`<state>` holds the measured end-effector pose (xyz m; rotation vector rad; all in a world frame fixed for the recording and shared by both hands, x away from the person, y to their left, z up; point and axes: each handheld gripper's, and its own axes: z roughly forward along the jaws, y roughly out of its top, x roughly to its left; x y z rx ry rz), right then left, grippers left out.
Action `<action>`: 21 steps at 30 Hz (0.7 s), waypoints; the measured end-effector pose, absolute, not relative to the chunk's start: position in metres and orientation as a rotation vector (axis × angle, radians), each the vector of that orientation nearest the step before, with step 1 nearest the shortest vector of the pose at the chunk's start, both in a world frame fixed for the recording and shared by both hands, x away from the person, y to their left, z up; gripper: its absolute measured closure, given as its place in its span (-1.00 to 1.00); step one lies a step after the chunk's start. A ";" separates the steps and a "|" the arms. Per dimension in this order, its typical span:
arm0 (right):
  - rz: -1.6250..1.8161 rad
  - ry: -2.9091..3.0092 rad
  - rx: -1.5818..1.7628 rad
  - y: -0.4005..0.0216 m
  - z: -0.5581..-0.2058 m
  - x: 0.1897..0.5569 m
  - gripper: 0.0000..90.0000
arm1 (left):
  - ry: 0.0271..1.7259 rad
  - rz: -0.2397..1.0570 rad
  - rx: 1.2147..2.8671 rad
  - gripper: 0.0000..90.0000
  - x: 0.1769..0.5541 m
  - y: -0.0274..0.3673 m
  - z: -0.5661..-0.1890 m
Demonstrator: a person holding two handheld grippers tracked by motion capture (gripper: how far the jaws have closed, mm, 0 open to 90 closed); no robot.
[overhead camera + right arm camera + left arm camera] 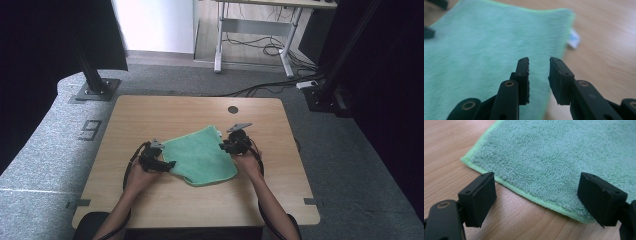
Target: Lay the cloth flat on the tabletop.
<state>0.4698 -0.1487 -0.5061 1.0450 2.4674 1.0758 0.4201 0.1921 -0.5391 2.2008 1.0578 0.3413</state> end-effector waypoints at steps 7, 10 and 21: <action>1.067 2.599 0.934 -0.119 -0.522 0.449 0.28 | 1.019 0.316 2.147 -0.65 0.413 0.199 -0.522; 1.025 2.618 0.919 -0.114 -0.531 0.444 0.15 | 1.001 0.292 2.127 -0.65 0.410 0.200 -0.517; 0.977 2.551 0.979 -0.128 -0.538 0.438 0.10 | 0.866 0.233 2.204 -0.68 0.396 0.166 -0.517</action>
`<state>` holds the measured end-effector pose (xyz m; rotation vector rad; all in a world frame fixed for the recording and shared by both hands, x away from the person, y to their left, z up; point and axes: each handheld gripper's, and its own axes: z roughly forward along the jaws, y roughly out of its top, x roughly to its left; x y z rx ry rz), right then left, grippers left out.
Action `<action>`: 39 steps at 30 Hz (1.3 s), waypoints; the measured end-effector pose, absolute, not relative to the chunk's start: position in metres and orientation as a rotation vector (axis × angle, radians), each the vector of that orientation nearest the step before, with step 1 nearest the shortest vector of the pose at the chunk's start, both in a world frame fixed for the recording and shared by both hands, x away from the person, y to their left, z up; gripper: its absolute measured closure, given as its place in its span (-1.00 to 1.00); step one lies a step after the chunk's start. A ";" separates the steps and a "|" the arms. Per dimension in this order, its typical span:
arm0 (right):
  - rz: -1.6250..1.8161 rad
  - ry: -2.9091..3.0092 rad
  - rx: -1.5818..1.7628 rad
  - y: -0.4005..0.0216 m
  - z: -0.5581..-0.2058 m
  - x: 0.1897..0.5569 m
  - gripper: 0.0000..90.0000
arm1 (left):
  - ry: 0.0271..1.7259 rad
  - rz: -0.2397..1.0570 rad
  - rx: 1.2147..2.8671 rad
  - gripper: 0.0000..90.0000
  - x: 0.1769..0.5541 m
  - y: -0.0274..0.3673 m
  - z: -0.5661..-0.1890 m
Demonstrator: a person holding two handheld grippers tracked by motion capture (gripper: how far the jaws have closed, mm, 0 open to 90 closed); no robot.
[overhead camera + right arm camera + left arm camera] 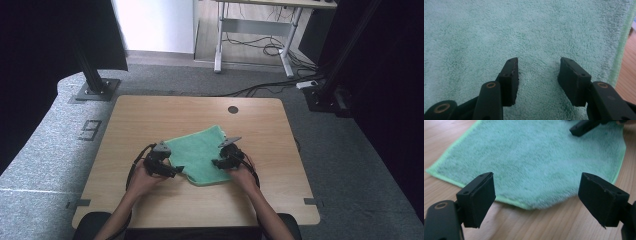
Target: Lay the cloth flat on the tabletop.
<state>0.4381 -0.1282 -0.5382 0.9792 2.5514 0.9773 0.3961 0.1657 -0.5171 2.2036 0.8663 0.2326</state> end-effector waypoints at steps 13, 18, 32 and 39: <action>0.961 2.476 1.097 -0.169 -0.539 0.427 0.10 | 0.818 0.206 2.199 -0.56 0.390 0.150 -0.518; 0.965 2.465 1.101 -0.170 -0.540 0.425 0.09 | 0.673 0.115 2.212 0.02 0.377 0.133 -0.517; 0.960 2.449 1.115 -0.170 -0.540 0.421 0.05 | 0.672 0.172 2.263 0.25 0.381 0.097 -0.535; 0.954 2.451 1.121 -0.170 -0.540 0.418 0.03 | 0.711 0.238 2.265 0.48 0.384 0.092 -0.543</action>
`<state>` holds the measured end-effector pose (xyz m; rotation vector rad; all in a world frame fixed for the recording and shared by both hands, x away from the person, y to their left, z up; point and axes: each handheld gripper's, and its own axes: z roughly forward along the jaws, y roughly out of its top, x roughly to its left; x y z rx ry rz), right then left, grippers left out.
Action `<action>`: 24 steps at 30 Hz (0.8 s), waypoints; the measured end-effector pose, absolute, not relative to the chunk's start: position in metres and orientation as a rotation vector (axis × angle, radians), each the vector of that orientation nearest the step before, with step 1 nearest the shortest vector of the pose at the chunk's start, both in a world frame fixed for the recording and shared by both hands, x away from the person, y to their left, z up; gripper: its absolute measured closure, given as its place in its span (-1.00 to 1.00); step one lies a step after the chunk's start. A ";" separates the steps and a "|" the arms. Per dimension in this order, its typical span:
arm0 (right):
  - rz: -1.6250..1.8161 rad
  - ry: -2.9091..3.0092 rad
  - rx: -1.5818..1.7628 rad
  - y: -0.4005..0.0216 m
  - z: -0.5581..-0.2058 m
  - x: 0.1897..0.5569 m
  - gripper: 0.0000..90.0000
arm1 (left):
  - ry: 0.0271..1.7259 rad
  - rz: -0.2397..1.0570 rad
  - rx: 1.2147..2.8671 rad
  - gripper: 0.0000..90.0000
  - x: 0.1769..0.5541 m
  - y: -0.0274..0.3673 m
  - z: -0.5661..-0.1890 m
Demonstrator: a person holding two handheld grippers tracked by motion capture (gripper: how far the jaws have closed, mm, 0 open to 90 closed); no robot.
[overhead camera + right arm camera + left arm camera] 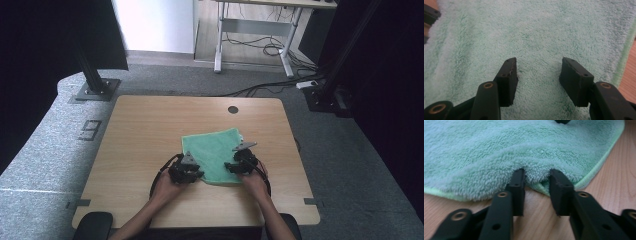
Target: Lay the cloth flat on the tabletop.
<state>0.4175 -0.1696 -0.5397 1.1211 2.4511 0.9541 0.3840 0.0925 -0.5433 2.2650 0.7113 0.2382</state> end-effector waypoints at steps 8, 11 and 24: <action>0.939 2.463 1.121 -0.169 -0.539 0.414 0.03 | 0.752 0.265 2.263 0.94 0.390 0.107 -0.541; 0.938 2.462 1.122 -0.169 -0.539 0.414 0.03 | 0.796 0.289 2.255 0.97 0.392 0.118 -0.537; 0.946 2.464 1.117 -0.169 -0.539 0.413 -0.01 | 0.908 0.290 2.190 0.17 0.390 0.161 -0.515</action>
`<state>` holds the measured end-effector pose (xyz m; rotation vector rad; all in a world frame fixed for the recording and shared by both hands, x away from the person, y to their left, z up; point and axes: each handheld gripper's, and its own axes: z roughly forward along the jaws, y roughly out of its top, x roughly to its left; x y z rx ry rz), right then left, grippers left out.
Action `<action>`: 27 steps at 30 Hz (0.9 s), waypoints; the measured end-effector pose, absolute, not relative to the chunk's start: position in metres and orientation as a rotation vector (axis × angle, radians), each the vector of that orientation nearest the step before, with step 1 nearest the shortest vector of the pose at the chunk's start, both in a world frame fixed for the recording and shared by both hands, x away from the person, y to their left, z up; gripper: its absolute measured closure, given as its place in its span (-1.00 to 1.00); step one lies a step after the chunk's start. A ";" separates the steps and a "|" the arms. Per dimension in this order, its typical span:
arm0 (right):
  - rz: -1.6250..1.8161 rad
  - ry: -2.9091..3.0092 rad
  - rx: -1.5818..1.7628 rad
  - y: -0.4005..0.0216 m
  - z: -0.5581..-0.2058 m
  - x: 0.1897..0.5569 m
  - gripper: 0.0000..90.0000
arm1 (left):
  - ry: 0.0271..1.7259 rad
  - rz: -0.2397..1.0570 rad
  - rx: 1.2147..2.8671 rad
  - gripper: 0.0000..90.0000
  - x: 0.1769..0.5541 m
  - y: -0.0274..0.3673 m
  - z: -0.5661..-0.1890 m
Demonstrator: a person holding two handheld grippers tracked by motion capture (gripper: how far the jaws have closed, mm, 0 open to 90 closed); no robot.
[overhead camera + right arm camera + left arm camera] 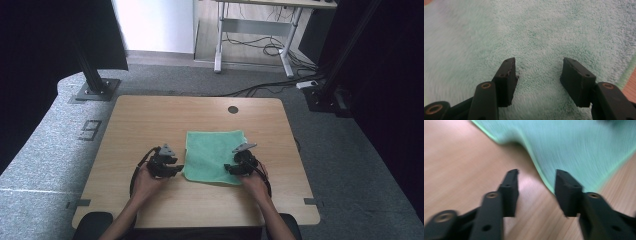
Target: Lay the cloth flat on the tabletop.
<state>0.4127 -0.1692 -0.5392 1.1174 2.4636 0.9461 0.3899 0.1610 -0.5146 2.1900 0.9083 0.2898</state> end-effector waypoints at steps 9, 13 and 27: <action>0.960 2.479 1.097 -0.168 -0.538 0.411 -0.13 | 0.868 0.236 2.164 -0.27 0.396 0.148 -0.522; 0.977 2.465 1.101 -0.174 -0.535 0.407 -0.18 | 0.834 0.216 2.231 -0.29 0.390 0.140 -0.526; 0.961 2.436 1.127 -0.218 -0.534 0.369 -0.28 | 0.816 0.216 2.317 -0.33 0.368 0.145 -0.532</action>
